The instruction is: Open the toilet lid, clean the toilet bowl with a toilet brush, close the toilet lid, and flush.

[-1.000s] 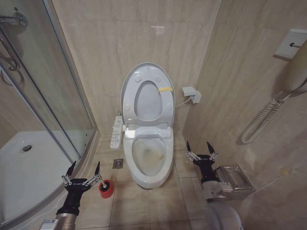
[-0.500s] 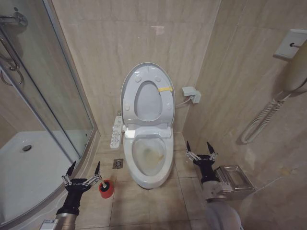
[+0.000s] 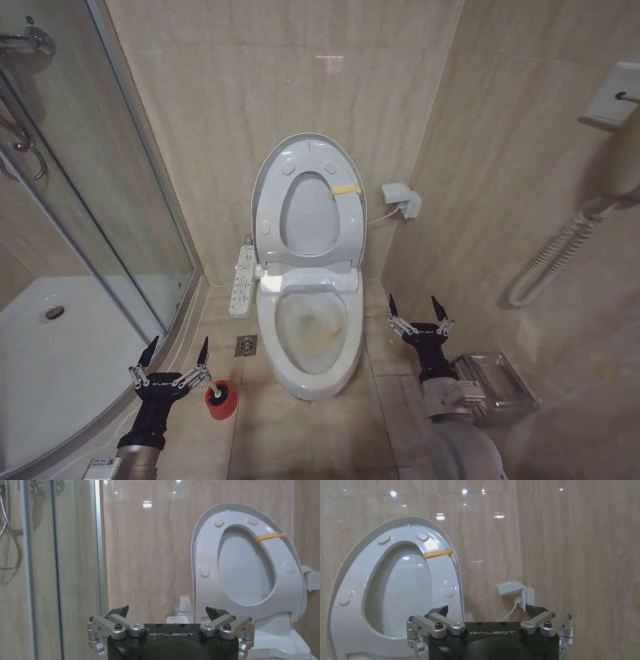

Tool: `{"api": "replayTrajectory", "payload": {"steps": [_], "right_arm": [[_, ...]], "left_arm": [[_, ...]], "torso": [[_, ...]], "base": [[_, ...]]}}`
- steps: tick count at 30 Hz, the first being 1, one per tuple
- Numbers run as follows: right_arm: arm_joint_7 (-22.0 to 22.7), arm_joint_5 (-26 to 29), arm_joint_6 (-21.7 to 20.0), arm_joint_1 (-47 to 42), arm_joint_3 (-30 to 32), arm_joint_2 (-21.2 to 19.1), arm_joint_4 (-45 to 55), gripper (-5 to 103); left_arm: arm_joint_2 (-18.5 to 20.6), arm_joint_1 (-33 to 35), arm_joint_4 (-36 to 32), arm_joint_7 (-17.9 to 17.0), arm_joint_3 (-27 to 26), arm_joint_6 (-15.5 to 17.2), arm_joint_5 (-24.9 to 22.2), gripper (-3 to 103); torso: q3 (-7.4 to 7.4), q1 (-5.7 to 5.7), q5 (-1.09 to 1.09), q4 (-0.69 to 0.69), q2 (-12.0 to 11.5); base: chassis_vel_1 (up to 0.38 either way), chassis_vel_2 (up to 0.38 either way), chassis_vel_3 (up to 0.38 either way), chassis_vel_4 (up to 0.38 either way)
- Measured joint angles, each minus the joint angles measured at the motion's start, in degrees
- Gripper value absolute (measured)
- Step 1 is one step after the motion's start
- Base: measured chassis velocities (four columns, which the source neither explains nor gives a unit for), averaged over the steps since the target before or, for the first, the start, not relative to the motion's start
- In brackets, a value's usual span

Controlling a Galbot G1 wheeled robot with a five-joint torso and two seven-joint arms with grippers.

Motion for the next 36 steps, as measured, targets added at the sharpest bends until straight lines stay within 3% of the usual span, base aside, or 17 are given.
{"api": "replayTrajectory", "payload": {"steps": [36], "right_arm": [[0.01,0.00,0.00,-0.03,0.00,0.00,0.00,100]], "left_arm": [[0.00,0.01,0.00,0.00,0.00,0.00,0.00,100]], "torso": [[-0.03,-0.05,0.00,-0.02,0.00]], "base": [[-0.037,0.037,0.034,-0.031]]}}
